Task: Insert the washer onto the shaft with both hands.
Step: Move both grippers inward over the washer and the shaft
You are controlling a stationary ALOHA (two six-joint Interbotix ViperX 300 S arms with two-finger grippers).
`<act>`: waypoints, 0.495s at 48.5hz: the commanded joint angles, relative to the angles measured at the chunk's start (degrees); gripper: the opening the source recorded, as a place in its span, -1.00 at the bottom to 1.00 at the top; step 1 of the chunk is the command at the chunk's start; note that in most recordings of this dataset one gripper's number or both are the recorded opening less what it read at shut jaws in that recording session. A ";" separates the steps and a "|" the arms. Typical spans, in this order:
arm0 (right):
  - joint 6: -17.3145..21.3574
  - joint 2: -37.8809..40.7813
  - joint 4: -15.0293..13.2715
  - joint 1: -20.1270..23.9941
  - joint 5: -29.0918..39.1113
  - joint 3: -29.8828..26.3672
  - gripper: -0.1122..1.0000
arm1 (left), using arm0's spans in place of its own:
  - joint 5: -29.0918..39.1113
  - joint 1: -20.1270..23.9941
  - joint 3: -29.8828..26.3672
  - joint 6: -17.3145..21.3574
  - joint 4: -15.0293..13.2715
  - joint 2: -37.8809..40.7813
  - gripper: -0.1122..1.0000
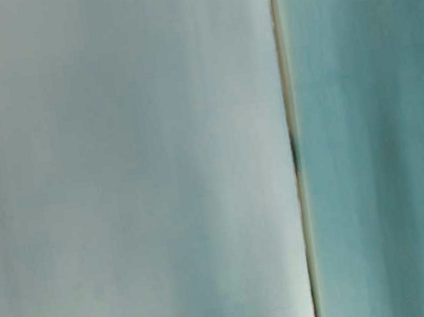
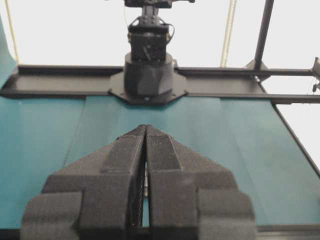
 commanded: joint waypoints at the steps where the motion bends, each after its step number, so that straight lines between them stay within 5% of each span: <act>1: 0.09 0.53 0.26 -0.35 0.00 -0.53 -0.80 | 1.32 0.18 -2.20 -1.14 0.79 2.29 -0.76; 8: 2.11 0.70 3.52 -0.35 5.36 -0.53 -0.90 | 5.45 0.18 -5.45 -2.29 0.79 5.27 -0.76; 24: 7.47 4.31 3.52 -0.44 22.76 -5.19 -0.97 | 17.23 -0.18 -13.27 -2.11 0.79 14.77 -0.76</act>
